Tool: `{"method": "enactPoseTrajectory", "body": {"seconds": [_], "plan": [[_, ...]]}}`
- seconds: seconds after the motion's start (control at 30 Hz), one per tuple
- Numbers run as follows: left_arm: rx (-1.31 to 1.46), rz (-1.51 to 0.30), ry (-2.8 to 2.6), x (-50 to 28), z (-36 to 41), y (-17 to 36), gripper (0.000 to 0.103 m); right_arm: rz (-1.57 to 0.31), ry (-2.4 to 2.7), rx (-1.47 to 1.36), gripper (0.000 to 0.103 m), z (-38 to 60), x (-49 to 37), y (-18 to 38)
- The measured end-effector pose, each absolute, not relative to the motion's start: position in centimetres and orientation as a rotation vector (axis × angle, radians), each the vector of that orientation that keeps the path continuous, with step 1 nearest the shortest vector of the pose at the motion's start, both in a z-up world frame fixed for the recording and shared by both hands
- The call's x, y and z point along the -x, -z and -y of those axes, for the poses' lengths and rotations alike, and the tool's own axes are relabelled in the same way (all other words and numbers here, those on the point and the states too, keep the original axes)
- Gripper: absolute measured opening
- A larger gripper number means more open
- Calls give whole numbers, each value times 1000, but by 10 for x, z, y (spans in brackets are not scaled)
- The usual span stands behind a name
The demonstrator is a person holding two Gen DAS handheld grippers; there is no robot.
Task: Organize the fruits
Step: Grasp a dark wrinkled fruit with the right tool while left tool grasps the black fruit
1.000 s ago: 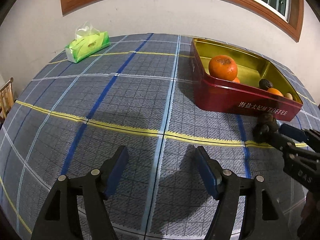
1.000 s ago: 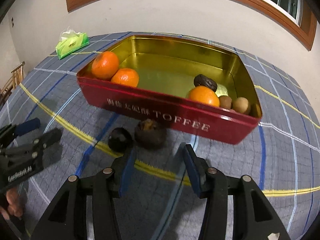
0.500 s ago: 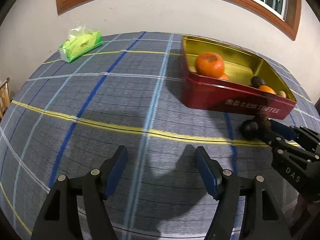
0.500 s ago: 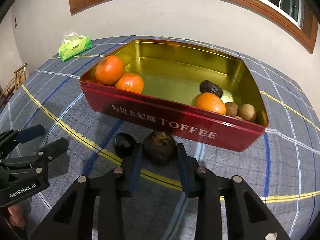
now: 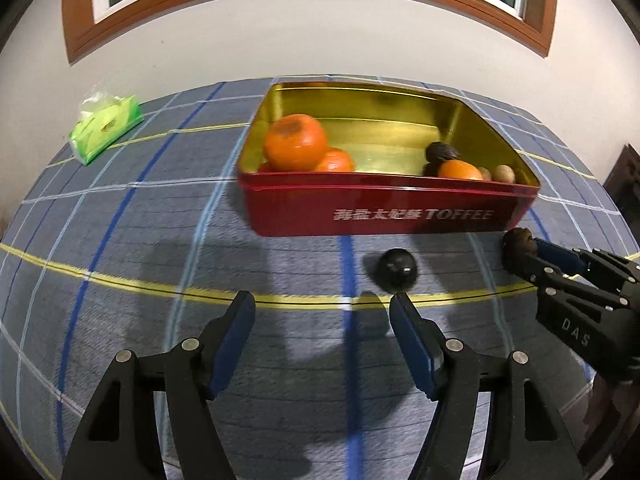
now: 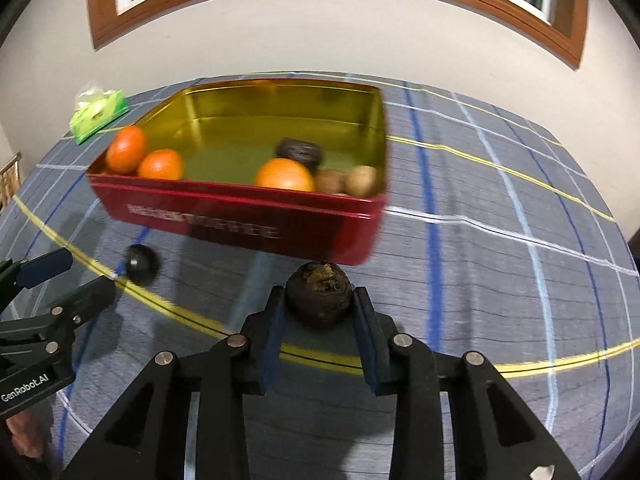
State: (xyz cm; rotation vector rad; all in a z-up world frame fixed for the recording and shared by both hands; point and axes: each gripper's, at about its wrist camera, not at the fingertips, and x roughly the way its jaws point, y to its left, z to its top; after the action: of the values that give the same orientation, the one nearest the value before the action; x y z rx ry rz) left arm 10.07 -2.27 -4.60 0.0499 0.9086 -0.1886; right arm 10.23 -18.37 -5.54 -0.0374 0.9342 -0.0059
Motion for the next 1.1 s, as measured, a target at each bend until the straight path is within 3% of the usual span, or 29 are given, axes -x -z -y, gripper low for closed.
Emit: {"method": "enactPoseTrajectory", "body": {"seconds": [0.53,0.67,1.1], "plan": [[-71,-900,216,-112,51,49,68,-923,63,9,31,210,-97,55],[-63,-907,218,-118,53,51,58,-922,62,7,31,211,-97,55],[-83,-894,235,-118,59,55,42,-922,62,6,31,210,-97,55]]}}
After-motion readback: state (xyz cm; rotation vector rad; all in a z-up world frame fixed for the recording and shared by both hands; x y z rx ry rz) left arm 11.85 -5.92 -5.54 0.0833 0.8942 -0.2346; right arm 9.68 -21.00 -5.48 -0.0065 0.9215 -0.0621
